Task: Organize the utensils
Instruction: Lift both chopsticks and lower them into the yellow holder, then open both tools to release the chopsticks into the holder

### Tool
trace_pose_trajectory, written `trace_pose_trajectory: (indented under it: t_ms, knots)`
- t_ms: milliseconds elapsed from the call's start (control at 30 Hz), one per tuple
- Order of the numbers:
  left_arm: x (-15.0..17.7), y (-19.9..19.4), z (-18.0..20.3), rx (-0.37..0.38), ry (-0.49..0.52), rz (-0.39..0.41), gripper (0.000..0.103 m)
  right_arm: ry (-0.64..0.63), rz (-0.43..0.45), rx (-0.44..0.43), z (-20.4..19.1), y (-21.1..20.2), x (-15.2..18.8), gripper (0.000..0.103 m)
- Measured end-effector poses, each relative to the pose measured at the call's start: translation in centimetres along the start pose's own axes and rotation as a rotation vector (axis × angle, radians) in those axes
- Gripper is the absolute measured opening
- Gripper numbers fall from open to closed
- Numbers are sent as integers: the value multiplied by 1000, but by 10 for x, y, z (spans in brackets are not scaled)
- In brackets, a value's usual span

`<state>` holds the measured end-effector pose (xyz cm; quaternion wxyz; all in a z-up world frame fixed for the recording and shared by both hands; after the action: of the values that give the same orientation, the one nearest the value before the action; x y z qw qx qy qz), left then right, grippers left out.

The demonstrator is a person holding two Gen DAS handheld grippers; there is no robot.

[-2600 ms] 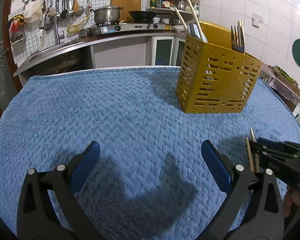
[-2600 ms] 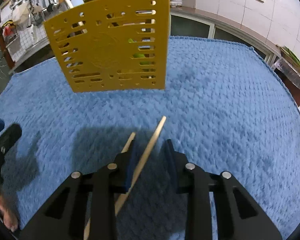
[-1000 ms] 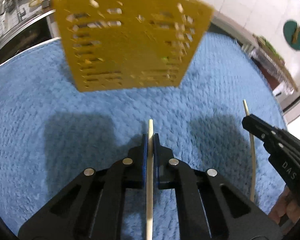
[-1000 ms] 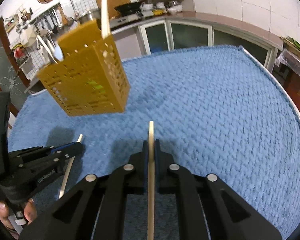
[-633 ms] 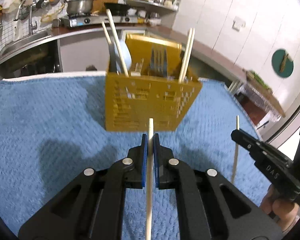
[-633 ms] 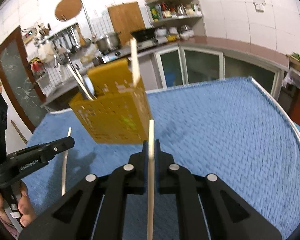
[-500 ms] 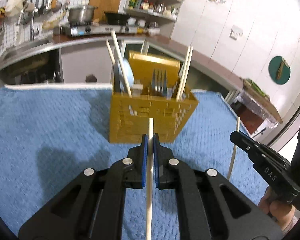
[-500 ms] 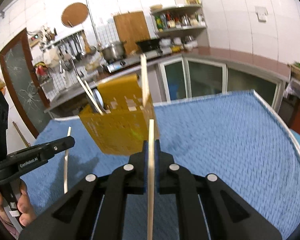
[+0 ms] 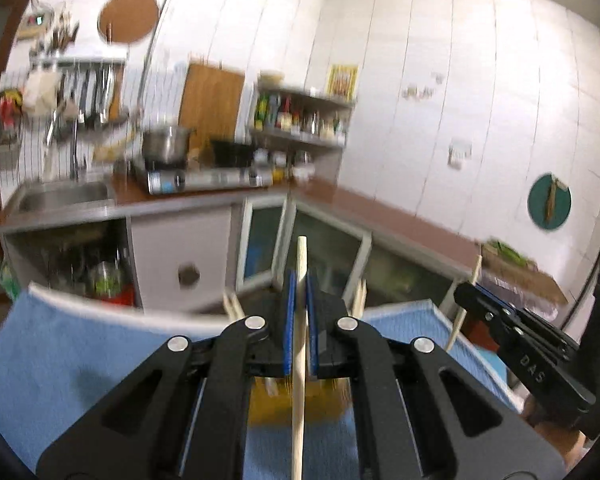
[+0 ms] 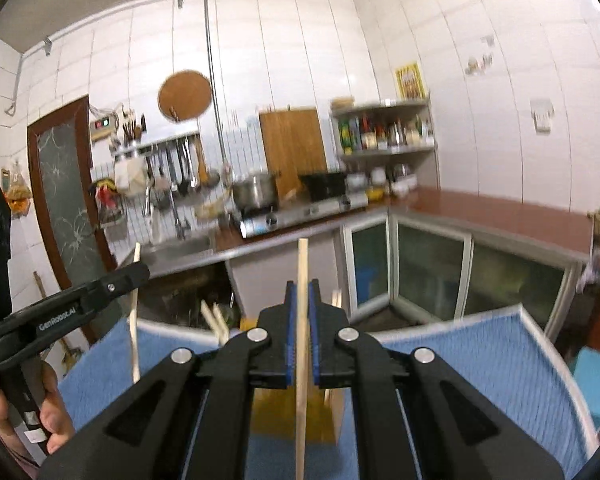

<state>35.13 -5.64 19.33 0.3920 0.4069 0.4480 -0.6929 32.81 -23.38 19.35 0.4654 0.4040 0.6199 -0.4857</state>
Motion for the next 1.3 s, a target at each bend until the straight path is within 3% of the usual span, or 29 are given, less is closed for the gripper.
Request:
trace_pose_trajectory:
  t_ms: [233, 567, 800, 967, 1300]
  knots:
    - [-44, 35, 7, -43, 42, 172, 4, -19, 108, 15, -1, 27, -39, 6]
    - [-36, 74, 4, -35, 64, 269, 4, -23, 162, 29, 4, 58, -26, 6]
    - [-5, 92, -8, -36, 70, 253, 4, -51, 166, 27, 2, 74, 6, 6]
    - [20, 102, -25, -18, 29, 203, 5, -51, 111, 12, 3, 84, 36, 6]
    - [70, 109, -40, -62, 69, 109, 5, -48, 9, 1, 7, 100, 90, 6]
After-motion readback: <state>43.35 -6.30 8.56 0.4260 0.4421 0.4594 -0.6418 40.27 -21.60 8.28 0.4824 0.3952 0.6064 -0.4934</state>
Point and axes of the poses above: each gripper's, at about its wrist camera, not at the fingertips, and y roughly the way its jaws point, z to its right, x to its underside, the point moved 6 cm from there along y, roughly the way its jaws point, and after that the axes turned 5 degrees about -y, right-handed, at the moved point
